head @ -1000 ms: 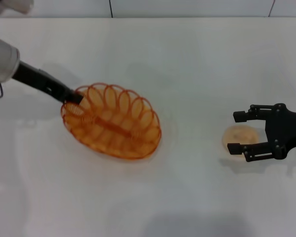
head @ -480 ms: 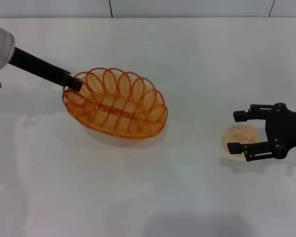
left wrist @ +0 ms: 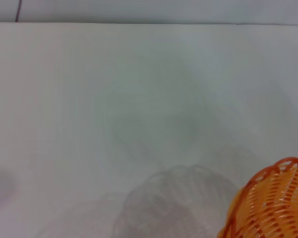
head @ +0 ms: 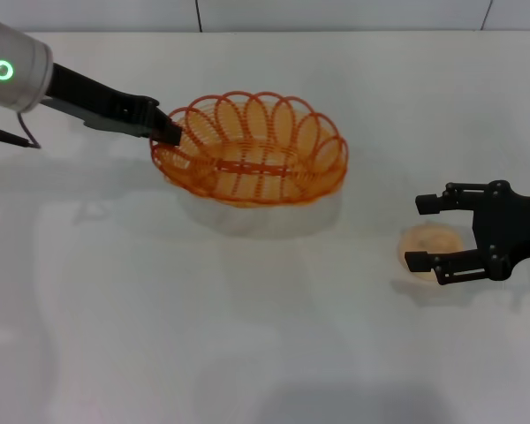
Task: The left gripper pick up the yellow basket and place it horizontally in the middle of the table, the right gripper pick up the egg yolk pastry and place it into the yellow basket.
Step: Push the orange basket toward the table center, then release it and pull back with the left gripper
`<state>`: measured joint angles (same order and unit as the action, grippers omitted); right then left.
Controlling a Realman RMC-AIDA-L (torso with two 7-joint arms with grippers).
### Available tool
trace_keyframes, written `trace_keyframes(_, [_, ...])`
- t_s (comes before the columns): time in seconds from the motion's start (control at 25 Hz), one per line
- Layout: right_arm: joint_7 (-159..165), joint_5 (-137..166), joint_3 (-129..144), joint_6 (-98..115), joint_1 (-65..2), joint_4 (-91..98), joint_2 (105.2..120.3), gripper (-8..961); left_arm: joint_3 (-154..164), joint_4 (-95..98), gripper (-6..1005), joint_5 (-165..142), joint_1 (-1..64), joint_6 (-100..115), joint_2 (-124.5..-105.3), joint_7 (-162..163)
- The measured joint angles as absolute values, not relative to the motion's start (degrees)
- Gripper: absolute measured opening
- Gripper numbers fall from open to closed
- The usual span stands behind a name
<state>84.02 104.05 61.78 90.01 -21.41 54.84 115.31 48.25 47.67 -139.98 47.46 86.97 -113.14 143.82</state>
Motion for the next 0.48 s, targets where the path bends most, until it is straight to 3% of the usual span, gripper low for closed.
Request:
trace_keyframes(0.24, [83.9,103.9,61.8,90.0,-21.4,54.8,115.32,830,48.7,46.8,72,-139.8,47.5,85.4,-114.66,144.3])
trace_keyframes(0.48, [83.8,103.4,62.1,90.3,-21.4,54.8,115.31,829,48.8,43.0,71,-139.8,47.5,82.2,-114.73,144.3])
